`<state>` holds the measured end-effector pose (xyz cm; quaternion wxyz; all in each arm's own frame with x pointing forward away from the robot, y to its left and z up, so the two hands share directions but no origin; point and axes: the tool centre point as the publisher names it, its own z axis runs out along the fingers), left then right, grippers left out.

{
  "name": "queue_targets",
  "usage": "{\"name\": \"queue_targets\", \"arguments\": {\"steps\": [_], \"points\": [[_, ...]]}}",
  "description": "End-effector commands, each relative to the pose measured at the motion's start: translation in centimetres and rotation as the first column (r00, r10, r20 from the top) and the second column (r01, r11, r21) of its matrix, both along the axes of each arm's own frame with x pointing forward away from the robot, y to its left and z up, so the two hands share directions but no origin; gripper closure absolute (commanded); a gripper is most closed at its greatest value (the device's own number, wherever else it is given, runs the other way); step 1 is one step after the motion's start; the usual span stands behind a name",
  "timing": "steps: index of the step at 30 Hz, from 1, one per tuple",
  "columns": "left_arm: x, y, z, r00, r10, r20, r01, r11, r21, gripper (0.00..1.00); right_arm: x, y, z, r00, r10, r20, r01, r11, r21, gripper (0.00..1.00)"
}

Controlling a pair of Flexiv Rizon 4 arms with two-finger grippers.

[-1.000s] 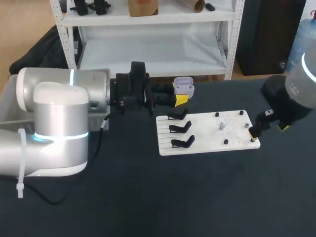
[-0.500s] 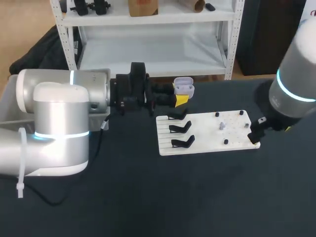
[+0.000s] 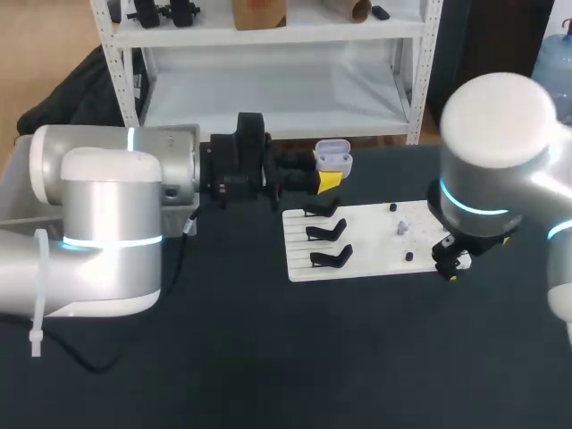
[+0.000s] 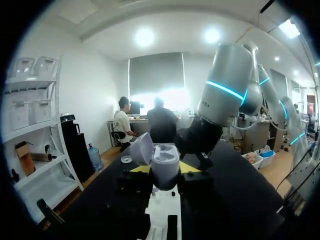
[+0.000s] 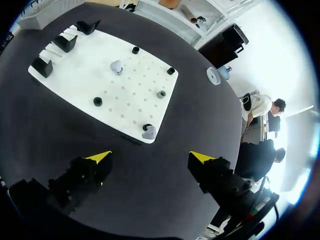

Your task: Pick up each earbud case from the left stands, insert the matching earbuds, close the lid, and place the case in the box.

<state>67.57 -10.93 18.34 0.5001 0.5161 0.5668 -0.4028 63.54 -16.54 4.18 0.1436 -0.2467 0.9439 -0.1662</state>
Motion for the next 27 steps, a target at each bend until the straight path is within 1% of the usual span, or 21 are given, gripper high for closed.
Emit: {"name": "queue_targets", "arguments": {"steps": [1,2,3,4,5,6,8,10,11,13,17,23,27], "points": [[-0.2,0.0,-0.1,1.000,0.008,0.004,-0.008,1.000,-0.005,1.00,0.7,0.7,-0.4,0.999,-0.013,-0.032,0.013,1.000,-0.016,0.00],[-0.2,0.0,-0.1,1.000,0.008,0.004,-0.008,1.000,-0.005,1.00,0.8,0.8,-0.4,0.999,-0.012,-0.033,0.012,1.000,-0.017,0.00],[-0.2,0.0,-0.1,1.000,0.008,0.004,-0.008,1.000,-0.005,1.00,0.8,0.8,-0.4,0.999,-0.011,-0.039,0.011,1.000,-0.018,0.06],[-0.2,0.0,-0.1,1.000,0.008,0.004,-0.008,1.000,-0.005,1.00,0.8,0.8,-0.4,0.999,-0.011,-0.048,0.010,1.000,-0.017,0.18],[-0.2,0.0,-0.1,1.000,0.008,0.004,-0.008,1.000,-0.005,1.00,0.8,0.8,-0.4,0.998,-0.008,-0.061,0.007,1.000,-0.010,0.25],[-0.2,0.0,-0.1,1.000,0.008,0.004,-0.008,1.000,-0.005,1.00,0.9,0.8,-0.4,0.998,-0.007,-0.069,0.007,1.000,-0.008,0.24],[-0.2,0.0,-0.1,1.000,0.008,0.004,-0.008,1.000,-0.005,1.00,0.9,0.8,-0.4,0.996,0.005,-0.085,-0.006,1.000,-0.009,0.26],[-0.2,0.0,-0.1,1.000,0.008,0.004,-0.008,1.000,-0.005,1.00,0.9,0.9,-0.6,0.996,0.011,-0.091,-0.013,1.000,-0.014,0.34],[-0.2,0.0,-0.1,1.000,0.008,0.004,-0.008,1.000,-0.005,1.00,0.9,0.9,-0.7,0.995,0.017,-0.097,-0.018,1.000,-0.013,0.43],[-0.2,0.0,-0.1,1.000,0.008,0.004,-0.008,1.000,-0.005,1.00,1.0,0.9,-0.9,0.994,0.024,-0.105,-0.026,0.999,-0.019,0.49],[-0.2,0.0,-0.1,1.000,0.008,0.004,-0.008,1.000,-0.005,1.00,1.1,1.0,-1.1,0.992,0.030,-0.120,-0.033,0.999,-0.020,0.51],[-0.2,0.0,-0.1,1.000,0.008,0.004,-0.008,1.000,-0.005,1.00,1.4,1.0,-1.3,0.993,0.016,-0.114,-0.018,1.000,-0.024,0.52],[-0.2,0.0,-0.1,1.000,0.008,0.004,-0.008,1.000,-0.005,1.00,1.8,0.9,-1.5,0.994,-0.001,-0.108,-0.002,1.000,-0.029,0.58]]}}
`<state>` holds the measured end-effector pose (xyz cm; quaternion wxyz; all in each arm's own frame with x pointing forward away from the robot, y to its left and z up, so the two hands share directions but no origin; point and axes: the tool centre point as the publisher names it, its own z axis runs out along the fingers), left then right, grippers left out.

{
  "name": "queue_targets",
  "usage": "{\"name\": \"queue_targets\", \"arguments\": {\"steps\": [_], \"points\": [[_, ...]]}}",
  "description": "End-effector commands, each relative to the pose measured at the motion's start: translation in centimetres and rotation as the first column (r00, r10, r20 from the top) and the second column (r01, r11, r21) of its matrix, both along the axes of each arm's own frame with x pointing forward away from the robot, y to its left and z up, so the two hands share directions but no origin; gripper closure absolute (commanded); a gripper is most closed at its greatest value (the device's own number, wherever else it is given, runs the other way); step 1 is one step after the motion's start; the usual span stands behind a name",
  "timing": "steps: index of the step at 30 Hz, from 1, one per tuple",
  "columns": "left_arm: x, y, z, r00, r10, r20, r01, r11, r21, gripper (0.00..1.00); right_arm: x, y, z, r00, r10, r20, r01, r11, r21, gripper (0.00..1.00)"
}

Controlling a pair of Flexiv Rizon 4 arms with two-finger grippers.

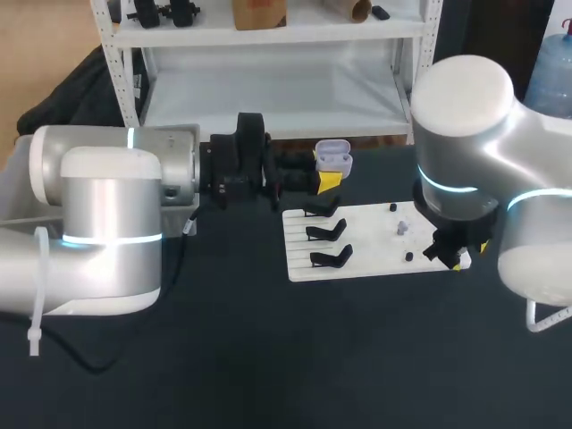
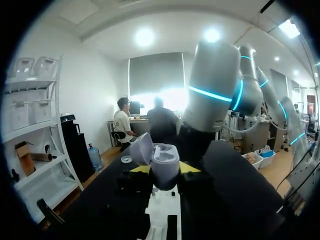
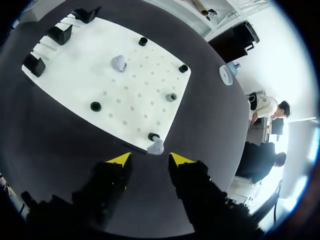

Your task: Pick up each earbud case from the left stands, insert the matching earbuds, close the lid, and place the case in the box.

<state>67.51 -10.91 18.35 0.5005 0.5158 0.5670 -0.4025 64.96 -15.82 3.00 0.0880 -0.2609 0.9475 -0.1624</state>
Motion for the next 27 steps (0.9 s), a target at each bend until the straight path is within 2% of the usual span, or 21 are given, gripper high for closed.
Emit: {"name": "queue_targets", "arguments": {"steps": [1,9,14,17,23,26,27], "points": [[-0.17,-0.02,-0.12,1.000,0.007,0.004,-0.007,1.000,-0.005,1.00,0.40,0.14,-0.40,1.000,-0.008,0.004,0.008,1.000,-0.008,0.59],[-0.17,-0.02,-0.12,1.000,0.007,0.004,-0.007,1.000,-0.005,1.00,1.01,-0.01,-0.58,1.000,0.001,0.010,-0.001,1.000,-0.029,0.60],[-0.17,-0.02,-0.12,1.000,0.007,0.004,-0.007,1.000,-0.005,1.00,1.35,0.00,-0.61,1.000,-0.010,0.015,0.010,0.999,-0.030,0.64],[-0.17,-0.02,-0.12,1.000,0.007,0.004,-0.007,1.000,-0.005,1.00,1.39,0.02,-0.61,1.000,-0.018,0.018,0.019,0.999,-0.030,0.75],[-0.17,-0.02,-0.12,1.000,0.007,0.004,-0.007,1.000,-0.005,1.00,1.32,-0.11,-0.63,0.999,-0.032,0.015,0.032,0.999,-0.037,0.80],[-0.17,-0.02,-0.12,1.000,0.007,0.004,-0.007,1.000,-0.005,1.00,1.28,-0.20,-0.65,0.999,-0.041,0.015,0.041,0.998,-0.040,0.92],[-0.17,-0.02,-0.12,1.000,0.007,0.004,-0.007,1.000,-0.005,1.00,1.27,-0.22,-0.66,0.999,-0.043,0.015,0.044,0.998,-0.041,1.00]]}}
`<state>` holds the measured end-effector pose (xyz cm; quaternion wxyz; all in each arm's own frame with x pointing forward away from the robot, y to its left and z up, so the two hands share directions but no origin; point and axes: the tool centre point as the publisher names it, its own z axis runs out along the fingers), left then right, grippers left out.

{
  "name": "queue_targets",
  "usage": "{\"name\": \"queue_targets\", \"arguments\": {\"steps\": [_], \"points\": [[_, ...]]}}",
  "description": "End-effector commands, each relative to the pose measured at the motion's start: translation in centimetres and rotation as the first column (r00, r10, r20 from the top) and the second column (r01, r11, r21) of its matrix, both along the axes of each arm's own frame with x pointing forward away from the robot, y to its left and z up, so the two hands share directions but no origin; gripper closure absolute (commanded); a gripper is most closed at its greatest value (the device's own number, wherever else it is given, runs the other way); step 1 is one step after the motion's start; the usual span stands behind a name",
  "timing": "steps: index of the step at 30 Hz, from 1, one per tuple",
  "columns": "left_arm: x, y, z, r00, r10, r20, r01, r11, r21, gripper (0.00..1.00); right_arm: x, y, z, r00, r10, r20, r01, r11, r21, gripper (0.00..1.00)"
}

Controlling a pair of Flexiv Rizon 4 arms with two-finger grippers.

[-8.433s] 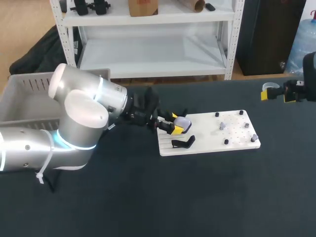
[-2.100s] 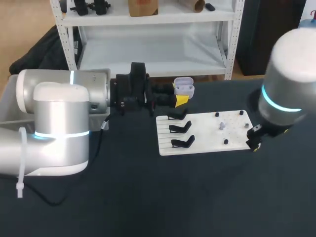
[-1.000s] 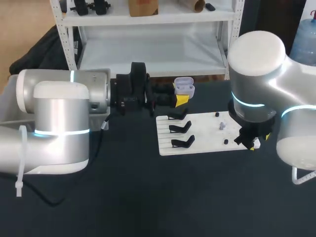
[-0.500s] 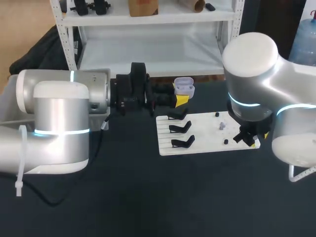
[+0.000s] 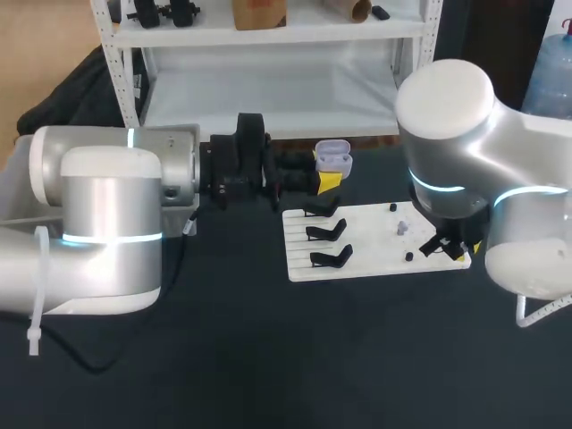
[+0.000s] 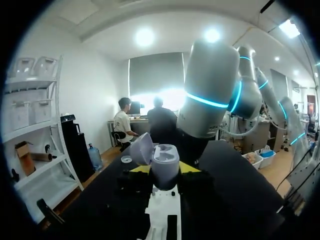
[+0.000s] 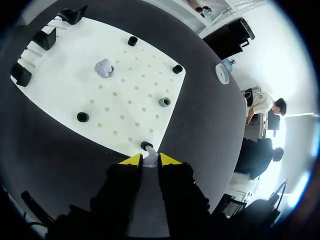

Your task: Pick up each earbud case from the left stands, insert the matching earbuds, close the lid, and place the case in the box.

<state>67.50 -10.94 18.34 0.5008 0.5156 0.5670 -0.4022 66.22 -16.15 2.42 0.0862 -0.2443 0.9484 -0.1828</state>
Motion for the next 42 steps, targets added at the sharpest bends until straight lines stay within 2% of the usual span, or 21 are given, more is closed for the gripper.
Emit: {"name": "queue_targets", "arguments": {"steps": [1,4,8,10,23,26,29,42], "points": [[-0.2,0.0,-0.1,1.000,0.006,0.003,-0.006,1.000,-0.005,1.00,0.0,0.1,-0.1,1.000,-0.009,0.002,0.009,1.000,-0.005,1.00],[-0.2,0.0,-0.1,1.000,0.006,0.003,-0.006,1.000,-0.005,1.00,-0.1,0.0,0.4,1.000,-0.024,0.002,0.024,0.999,-0.023,1.00],[-0.2,0.0,-0.1,1.000,0.006,0.003,-0.006,1.000,-0.005,1.00,-0.7,-0.4,2.3,0.994,-0.104,-0.024,0.102,0.993,-0.053,1.00],[-0.2,0.0,-0.1,1.000,0.006,0.003,-0.006,1.000,-0.005,1.00,-1.3,-0.2,3.9,0.990,-0.136,-0.046,0.136,0.991,-0.020,1.00],[-0.2,0.0,-0.1,1.000,0.006,0.003,-0.006,1.000,-0.005,1.00,-5.3,2.2,12.1,0.996,-0.087,-0.014,0.087,0.996,0.028,1.00],[-0.2,0.0,-0.1,1.000,0.006,0.003,-0.006,1.000,-0.005,1.00,-6.2,3.0,13.4,0.998,-0.058,0.005,0.058,0.998,0.018,1.00],[-0.2,0.0,-0.1,1.000,0.006,0.003,-0.006,1.000,-0.005,1.00,-7.0,4.2,14.6,0.998,-0.050,0.032,0.049,0.997,0.056,1.00],[-0.2,0.0,-0.1,1.000,0.006,0.003,-0.006,1.000,-0.005,1.00,-7.0,4.2,14.6,0.998,-0.050,0.032,0.049,0.997,0.056,1.00]]}}
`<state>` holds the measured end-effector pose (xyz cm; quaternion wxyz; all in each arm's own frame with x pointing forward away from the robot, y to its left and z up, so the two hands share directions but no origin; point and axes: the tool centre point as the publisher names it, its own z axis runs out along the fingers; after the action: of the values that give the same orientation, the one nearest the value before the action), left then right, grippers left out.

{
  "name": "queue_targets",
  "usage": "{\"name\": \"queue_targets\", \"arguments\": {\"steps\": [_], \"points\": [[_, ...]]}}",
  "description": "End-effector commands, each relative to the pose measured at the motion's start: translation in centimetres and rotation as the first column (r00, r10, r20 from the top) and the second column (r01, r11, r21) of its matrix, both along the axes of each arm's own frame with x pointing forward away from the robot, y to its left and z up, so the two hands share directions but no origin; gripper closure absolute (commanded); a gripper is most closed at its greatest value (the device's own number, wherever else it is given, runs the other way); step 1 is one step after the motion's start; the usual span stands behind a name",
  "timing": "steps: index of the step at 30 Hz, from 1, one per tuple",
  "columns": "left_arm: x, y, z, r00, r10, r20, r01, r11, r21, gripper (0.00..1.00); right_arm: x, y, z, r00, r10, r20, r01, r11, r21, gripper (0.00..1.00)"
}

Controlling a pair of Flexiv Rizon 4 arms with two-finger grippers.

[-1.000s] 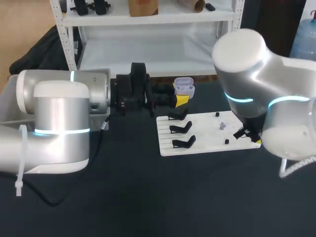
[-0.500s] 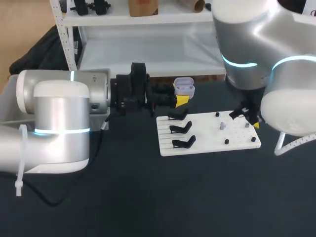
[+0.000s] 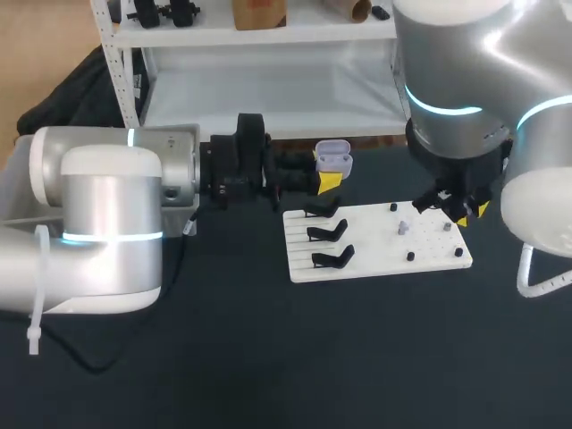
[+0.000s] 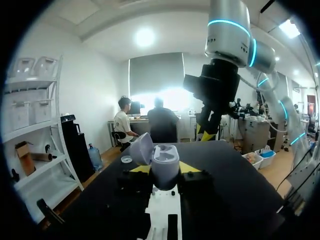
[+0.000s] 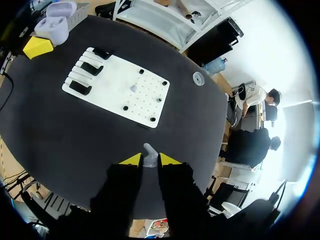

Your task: Pick up each earbud case from the left stands, insert the matching earbuds, close the lid, and place the case in the box.

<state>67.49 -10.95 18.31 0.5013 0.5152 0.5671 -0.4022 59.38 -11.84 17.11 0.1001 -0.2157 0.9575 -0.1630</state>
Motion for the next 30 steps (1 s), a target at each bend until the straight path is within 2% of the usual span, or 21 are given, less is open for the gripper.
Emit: {"name": "queue_targets", "arguments": {"steps": [1,4,5,6,8,9,10,11,12,13,15,16,17,18,19,24,26,30], "points": [[-0.2,0.0,-0.1,1.000,0.005,0.003,-0.005,1.000,-0.004,1.00,-0.2,-0.1,-0.1,1.000,0.000,0.008,0.000,1.000,0.002,1.00],[-0.2,0.0,-0.1,1.000,0.005,0.003,-0.005,1.000,-0.004,1.00,-0.2,-0.1,-0.1,1.000,0.000,0.008,0.000,1.000,0.002,1.00],[-0.2,0.0,-0.1,1.000,0.005,0.003,-0.005,1.000,-0.004,1.00,-0.3,0.8,0.2,1.000,-0.014,0.027,0.014,1.000,0.026,1.00],[-0.2,0.0,-0.1,1.000,0.005,0.003,-0.005,1.000,-0.004,1.00,-0.3,1.8,0.7,0.995,-0.096,0.006,0.096,0.995,0.020,1.00],[-0.2,0.0,-0.1,1.000,0.005,0.003,-0.005,1.000,-0.004,1.00,0.0,3.0,1.7,0.974,-0.227,-0.021,0.228,0.970,0.083,1.00],[-0.2,0.0,-0.1,1.000,0.005,0.003,-0.005,1.000,-0.004,1.00,0.2,3.6,2.0,0.953,-0.300,-0.039,0.301,0.953,0.020,1.00],[-0.2,0.0,-0.1,1.000,0.005,0.003,-0.005,1.000,-0.004,1.00,0.4,4.1,2.7,0.928,-0.370,-0.031,0.371,0.927,0.054,1.00],[-0.2,0.0,-0.1,1.000,0.005,0.003,-0.005,1.000,-0.004,1.00,0.5,4.5,3.2,0.899,-0.434,-0.062,0.436,0.900,0.027,1.00],[-0.2,0.0,-0.1,1.000,0.005,0.003,-0.005,1.000,-0.004,1.00,0.5,5.0,3.7,0.872,-0.486,-0.065,0.489,0.872,0.033,1.00],[-0.2,0.0,-0.1,1.000,0.005,0.003,-0.005,1.000,-0.004,1.00,0.6,5.5,4.3,0.847,-0.526,-0.080,0.530,0.847,0.038,1.00],[-0.2,0.0,-0.1,1.000,0.005,0.003,-0.005,1.000,-0.004,1.00,0.7,6.5,5.5,0.811,-0.581,-0.067,0.584,0.811,0.039,1.00],[-0.2,0.0,-0.1,1.000,0.005,0.003,-0.005,1.000,-0.004,1.00,0.8,7.0,6.0,0.801,-0.594,-0.073,0.598,0.800,0.046,1.00],[-0.2,0.0,-0.1,1.000,0.005,0.003,-0.005,1.000,-0.004,1.00,0.8,7.3,6.4,0.772,-0.632,-0.071,0.636,0.770,0.049,1.00],[-0.2,0.0,-0.1,1.000,0.005,0.003,-0.005,1.000,-0.004,1.00,0.9,7.7,6.8,0.768,-0.634,-0.094,0.640,0.765,0.071,1.00],[-0.2,0.0,-0.1,1.000,0.005,0.003,-0.005,1.000,-0.004,1.00,0.9,8.0,7.1,0.741,-0.664,-0.100,0.671,0.739,0.067,1.00],[-0.2,0.0,-0.1,1.000,0.005,0.003,-0.005,1.000,-0.004,1.00,1.0,9.7,8.5,0.665,-0.736,-0.125,0.746,0.664,0.061,1.00],[-0.2,0.0,-0.1,1.000,0.005,0.003,-0.005,1.000,-0.004,1.00,1.2,10.4,8.8,0.650,-0.742,-0.163,0.758,0.649,0.067,1.00],[-0.2,0.0,-0.1,1.000,0.005,0.003,-0.005,1.000,-0.004,1.00,1.2,10.4,8.8,0.650,-0.742,-0.163,0.758,0.649,0.067,1.00]]}}
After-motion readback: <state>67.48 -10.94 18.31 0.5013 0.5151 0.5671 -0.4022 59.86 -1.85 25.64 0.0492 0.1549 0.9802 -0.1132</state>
